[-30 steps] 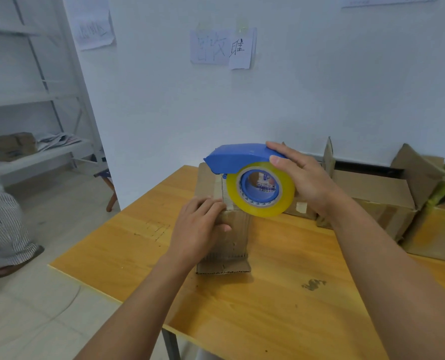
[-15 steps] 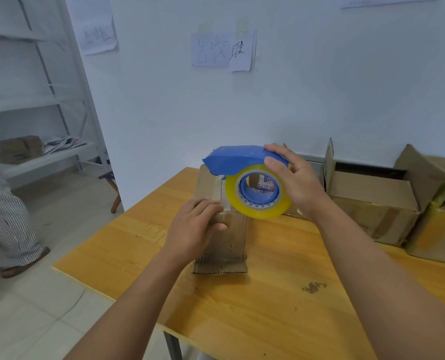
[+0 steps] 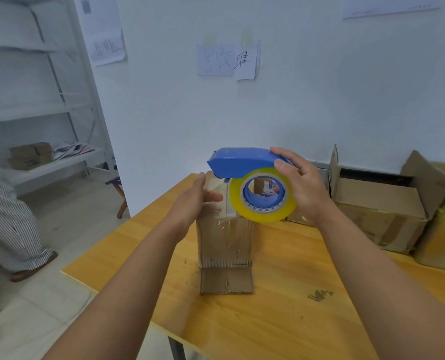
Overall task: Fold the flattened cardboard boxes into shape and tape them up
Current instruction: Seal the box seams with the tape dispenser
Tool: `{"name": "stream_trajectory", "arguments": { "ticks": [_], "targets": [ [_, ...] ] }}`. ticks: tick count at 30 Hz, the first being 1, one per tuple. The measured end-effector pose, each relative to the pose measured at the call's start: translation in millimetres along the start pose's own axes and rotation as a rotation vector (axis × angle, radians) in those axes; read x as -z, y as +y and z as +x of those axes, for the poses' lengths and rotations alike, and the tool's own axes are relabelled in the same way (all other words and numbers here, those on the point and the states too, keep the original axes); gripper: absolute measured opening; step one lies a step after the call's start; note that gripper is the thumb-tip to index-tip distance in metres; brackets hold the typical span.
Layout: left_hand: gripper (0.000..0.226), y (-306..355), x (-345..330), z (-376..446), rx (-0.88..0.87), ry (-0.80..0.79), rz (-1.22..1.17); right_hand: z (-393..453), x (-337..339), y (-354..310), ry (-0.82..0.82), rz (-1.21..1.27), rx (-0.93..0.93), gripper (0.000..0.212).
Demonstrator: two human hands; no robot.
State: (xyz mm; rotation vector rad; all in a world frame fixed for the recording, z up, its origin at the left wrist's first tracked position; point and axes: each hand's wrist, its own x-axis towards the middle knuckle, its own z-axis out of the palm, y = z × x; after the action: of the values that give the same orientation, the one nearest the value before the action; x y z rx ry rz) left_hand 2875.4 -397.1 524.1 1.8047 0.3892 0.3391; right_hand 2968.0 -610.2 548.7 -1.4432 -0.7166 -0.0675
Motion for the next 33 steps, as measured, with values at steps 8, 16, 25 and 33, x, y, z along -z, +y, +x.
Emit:
{"name": "stream_trajectory", "arguments": {
  "ticks": [8, 16, 25, 33],
  "targets": [
    [0.026, 9, 3, 5, 0.021, -0.021, -0.298, 0, -1, 2, -0.008, 0.023, -0.016, 0.038],
    [0.018, 12, 14, 8, 0.009, 0.001, -0.251, -3, 6, -7, -0.100, -0.007, -0.029, 0.046],
    [0.022, 12, 30, 6, 0.011, 0.063, -0.082, -11, 32, -20, -0.171, -0.082, -0.072, 0.042],
    [0.023, -9, 31, 0, 0.098, 0.067, -0.008, -21, 54, -19, -0.231, -0.213, -0.113, 0.038]
  ]
}}
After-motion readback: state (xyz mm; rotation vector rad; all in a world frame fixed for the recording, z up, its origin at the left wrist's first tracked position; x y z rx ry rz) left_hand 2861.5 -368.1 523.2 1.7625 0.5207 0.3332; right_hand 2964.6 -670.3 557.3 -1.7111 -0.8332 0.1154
